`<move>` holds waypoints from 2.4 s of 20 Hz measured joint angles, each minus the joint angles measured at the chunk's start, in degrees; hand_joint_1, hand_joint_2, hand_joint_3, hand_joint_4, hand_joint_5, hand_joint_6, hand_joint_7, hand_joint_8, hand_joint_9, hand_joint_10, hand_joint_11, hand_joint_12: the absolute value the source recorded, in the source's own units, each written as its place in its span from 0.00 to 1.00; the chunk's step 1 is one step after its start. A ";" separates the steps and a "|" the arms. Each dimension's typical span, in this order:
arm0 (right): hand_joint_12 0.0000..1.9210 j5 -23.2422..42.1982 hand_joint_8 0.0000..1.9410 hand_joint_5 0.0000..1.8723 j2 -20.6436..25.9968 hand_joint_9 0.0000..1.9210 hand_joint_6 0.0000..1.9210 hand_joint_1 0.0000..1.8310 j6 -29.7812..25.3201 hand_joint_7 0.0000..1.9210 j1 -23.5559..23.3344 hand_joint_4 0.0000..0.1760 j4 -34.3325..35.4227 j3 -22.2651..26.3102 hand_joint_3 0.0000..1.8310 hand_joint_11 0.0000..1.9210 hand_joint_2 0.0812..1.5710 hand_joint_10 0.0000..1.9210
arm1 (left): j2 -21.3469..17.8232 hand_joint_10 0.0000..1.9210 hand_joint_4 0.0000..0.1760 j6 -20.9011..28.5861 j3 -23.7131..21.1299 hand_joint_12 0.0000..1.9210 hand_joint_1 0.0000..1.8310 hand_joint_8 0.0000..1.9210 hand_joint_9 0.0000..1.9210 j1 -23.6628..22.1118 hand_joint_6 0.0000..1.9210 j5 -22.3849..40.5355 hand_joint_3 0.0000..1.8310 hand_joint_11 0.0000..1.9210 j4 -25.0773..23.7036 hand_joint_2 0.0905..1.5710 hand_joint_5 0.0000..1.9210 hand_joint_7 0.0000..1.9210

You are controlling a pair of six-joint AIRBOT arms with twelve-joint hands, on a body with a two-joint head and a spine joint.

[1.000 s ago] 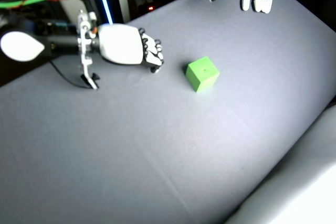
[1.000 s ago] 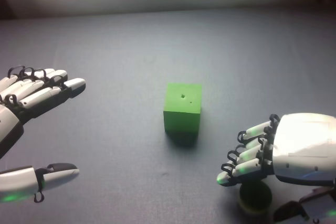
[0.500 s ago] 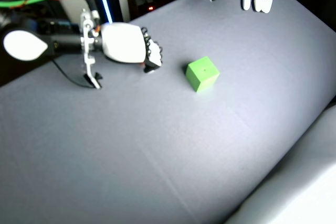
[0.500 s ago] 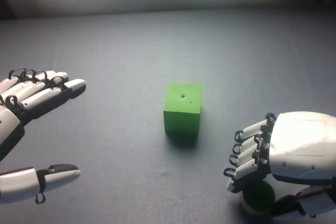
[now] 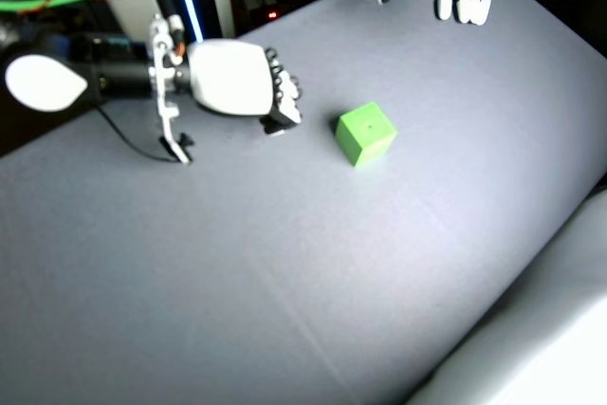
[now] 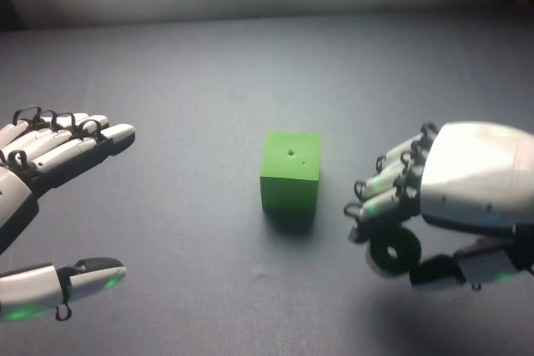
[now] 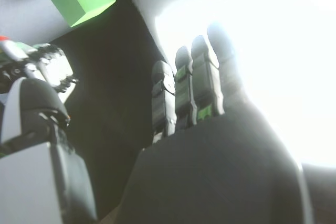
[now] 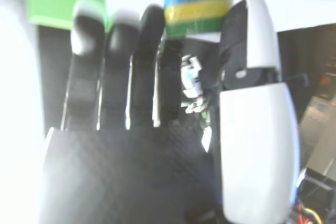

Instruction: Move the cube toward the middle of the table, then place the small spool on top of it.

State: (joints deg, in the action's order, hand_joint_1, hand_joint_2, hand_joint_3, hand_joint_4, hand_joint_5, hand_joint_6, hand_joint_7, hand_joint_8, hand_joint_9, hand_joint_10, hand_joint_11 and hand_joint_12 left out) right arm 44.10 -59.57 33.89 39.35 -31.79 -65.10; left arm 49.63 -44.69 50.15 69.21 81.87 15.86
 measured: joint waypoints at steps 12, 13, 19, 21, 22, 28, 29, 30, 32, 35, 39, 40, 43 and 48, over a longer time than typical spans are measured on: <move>0.64 -0.50 0.33 0.60 -5.22 0.55 0.36 0.70 4.37 0.64 -10.99 0.00 5.79 -7.10 0.00 0.41 0.64 0.38 | 0.48 0.00 0.47 0.44 0.07 0.30 0.44 0.00 0.12 0.13 0.00 0.07 0.00 0.00 0.09 0.62 0.15 0.14; 0.61 -0.57 0.30 0.60 -5.77 0.58 0.38 0.69 4.81 0.64 -11.58 0.07 6.34 -7.63 0.00 0.42 0.64 0.27 | 0.83 0.00 0.46 0.50 0.07 0.30 0.44 0.00 0.12 0.13 0.00 0.13 0.00 0.00 0.28 0.62 0.15 0.14; 0.62 -3.85 0.13 0.60 -9.64 0.60 0.45 0.69 5.86 0.70 -13.42 0.00 5.25 -9.68 0.00 0.32 0.63 0.12 | 0.98 0.00 0.46 0.79 0.09 0.31 0.41 0.00 0.14 0.13 0.00 -0.02 0.00 0.01 0.24 0.60 0.14 0.15; 0.63 -4.24 0.11 0.60 -10.60 0.64 0.41 0.69 6.86 0.72 -14.60 0.00 6.10 -10.75 0.00 0.38 0.63 0.09 | 0.98 0.00 0.54 0.83 0.20 0.31 0.41 0.00 0.13 0.13 0.00 -0.02 0.00 0.01 0.35 0.60 0.13 0.14; 0.66 -5.09 0.16 0.62 -11.08 0.65 0.36 0.69 7.28 0.71 -14.82 0.09 6.16 -11.02 0.00 0.40 0.62 0.10 | 0.98 0.00 0.49 0.85 0.20 0.31 0.41 0.00 0.13 0.13 0.00 -0.02 0.00 0.01 0.52 0.60 0.13 0.15; 0.67 -8.83 0.27 0.65 -13.75 0.62 0.34 0.69 7.74 0.64 -15.17 0.16 5.46 -13.09 0.00 0.36 0.63 0.12 | 0.98 0.00 0.41 1.07 0.50 0.32 0.42 0.00 0.14 0.13 0.00 -0.04 0.00 0.02 0.31 0.60 0.14 0.15; 0.70 -9.55 0.38 0.66 -14.23 0.60 0.28 0.69 7.80 0.60 -15.67 0.13 4.94 -13.55 0.00 0.37 0.63 0.21 | 0.98 0.00 0.39 1.07 0.50 0.32 0.43 0.00 0.14 0.13 0.00 -0.04 0.00 0.02 0.37 0.60 0.14 0.15; 0.78 -10.27 0.50 0.69 -14.62 0.54 0.15 0.70 7.80 0.57 -16.04 0.00 4.98 -13.94 0.00 0.39 0.64 0.43 | 1.01 0.00 0.31 1.11 0.50 0.32 0.42 0.00 0.14 0.13 0.00 0.00 0.00 0.02 0.22 0.61 0.14 0.15; 0.88 -10.99 0.60 0.71 -15.08 0.48 0.07 0.70 7.74 0.53 -16.50 0.00 4.68 -14.23 0.00 0.40 0.66 0.67 | 1.07 0.00 0.30 1.27 0.50 0.32 0.42 0.00 0.14 0.13 0.00 -0.07 0.00 0.02 0.17 0.61 0.14 0.15; 0.88 -11.45 0.54 0.71 -15.61 0.47 0.07 0.70 7.76 0.57 -16.70 0.00 4.59 -14.78 0.00 0.40 0.64 0.67 | 1.25 0.00 0.27 1.44 0.50 0.32 0.42 0.00 0.14 0.13 0.00 -0.13 0.00 0.02 0.37 0.60 0.14 0.15; 0.65 -11.61 0.11 0.38 -15.61 0.41 0.05 0.57 8.15 0.41 -16.70 0.00 4.37 -14.82 0.00 0.28 0.56 0.30 | 1.25 0.00 0.36 1.53 0.50 0.32 0.43 0.00 0.15 0.13 0.00 -0.07 0.00 0.02 0.37 0.60 0.15 0.16; 0.62 -12.72 0.05 0.35 -15.67 0.40 0.01 0.56 8.31 0.39 -16.70 0.11 3.98 -14.80 0.00 0.24 0.55 0.23 | 1.25 0.00 0.36 1.62 0.50 0.32 0.42 0.00 0.14 0.13 0.00 -0.07 0.00 0.02 0.37 0.60 0.15 0.16; 0.61 -13.77 0.00 0.23 -15.78 0.33 0.00 0.49 8.35 0.30 -16.65 0.48 3.67 -14.64 0.00 0.10 0.53 0.06 | 1.25 0.00 0.30 1.75 0.50 0.32 0.42 0.00 0.14 0.13 0.00 -0.04 0.00 0.02 0.42 0.60 0.15 0.16; 0.62 -13.22 0.00 0.03 -15.72 0.15 0.00 0.45 8.41 0.09 -16.65 0.94 5.16 -13.35 0.00 0.01 0.52 0.00 | 1.70 0.00 0.23 2.58 0.79 0.32 0.44 0.00 0.14 0.13 0.00 0.17 0.00 0.02 0.39 0.60 0.15 0.16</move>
State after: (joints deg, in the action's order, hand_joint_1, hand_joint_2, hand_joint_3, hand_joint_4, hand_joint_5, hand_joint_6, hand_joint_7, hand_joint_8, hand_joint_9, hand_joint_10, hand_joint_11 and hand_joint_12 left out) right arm 30.87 -75.29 42.30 22.70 -26.63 -78.46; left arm 51.33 -42.11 50.94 69.34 82.04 16.25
